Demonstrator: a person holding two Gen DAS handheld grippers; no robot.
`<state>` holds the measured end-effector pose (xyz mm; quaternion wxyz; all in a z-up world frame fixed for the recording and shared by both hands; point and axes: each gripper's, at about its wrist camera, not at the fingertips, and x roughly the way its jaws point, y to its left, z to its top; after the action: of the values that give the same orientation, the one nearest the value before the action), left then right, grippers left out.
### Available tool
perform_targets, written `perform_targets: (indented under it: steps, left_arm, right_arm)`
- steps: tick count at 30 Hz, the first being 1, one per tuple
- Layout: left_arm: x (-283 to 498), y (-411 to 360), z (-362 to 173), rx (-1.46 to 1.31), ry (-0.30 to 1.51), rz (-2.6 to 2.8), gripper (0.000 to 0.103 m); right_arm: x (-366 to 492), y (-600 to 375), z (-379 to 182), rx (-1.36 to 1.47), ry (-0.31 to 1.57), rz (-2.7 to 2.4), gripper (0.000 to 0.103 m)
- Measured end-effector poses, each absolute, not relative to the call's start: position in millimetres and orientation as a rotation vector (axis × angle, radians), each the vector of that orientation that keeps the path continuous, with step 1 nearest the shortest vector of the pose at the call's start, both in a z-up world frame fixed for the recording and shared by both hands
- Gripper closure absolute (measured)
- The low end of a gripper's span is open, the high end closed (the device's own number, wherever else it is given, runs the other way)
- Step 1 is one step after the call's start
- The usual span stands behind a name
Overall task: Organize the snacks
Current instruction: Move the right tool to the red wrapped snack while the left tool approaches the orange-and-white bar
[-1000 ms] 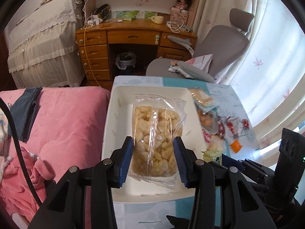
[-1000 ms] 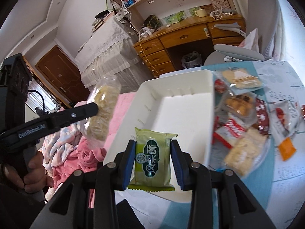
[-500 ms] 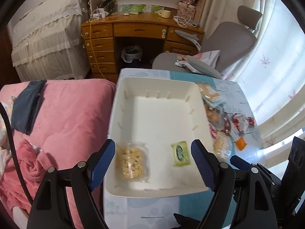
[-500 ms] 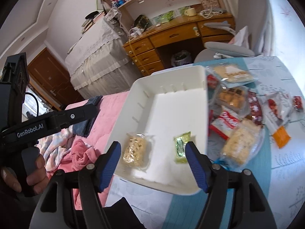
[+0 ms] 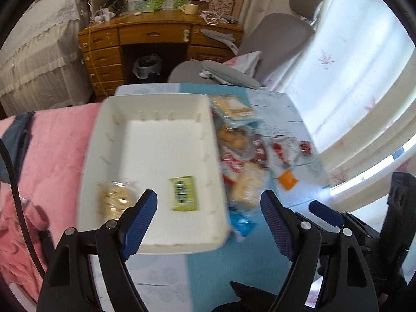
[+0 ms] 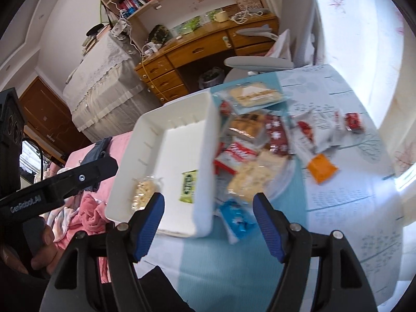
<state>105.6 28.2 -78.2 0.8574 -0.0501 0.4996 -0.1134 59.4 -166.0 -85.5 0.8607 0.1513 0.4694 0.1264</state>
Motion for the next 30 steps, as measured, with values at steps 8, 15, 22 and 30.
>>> perform_targets:
  steps: [8,15,22,30]
  left_arm:
    - [108,-32,-85,-0.173,1.096,-0.253,0.022]
    - [119,-77,-103,-0.22,1.146,-0.23,0.022]
    - [144,-137,-138,-0.251,1.25,-0.174,0.022]
    - [180,-177,-179,-0.288,1.384,-0.042,0.022]
  right_arm:
    - [64,-220,-82,0.26,1.021,0.252,0.031]
    - [78,-268,-84,0.18,1.035,0.237,0.031]
    - [104,-314,-88,0.063,1.008,0.175,0.031]
    - [145,-345,-105,-0.099,0.999,0.12,0.031]
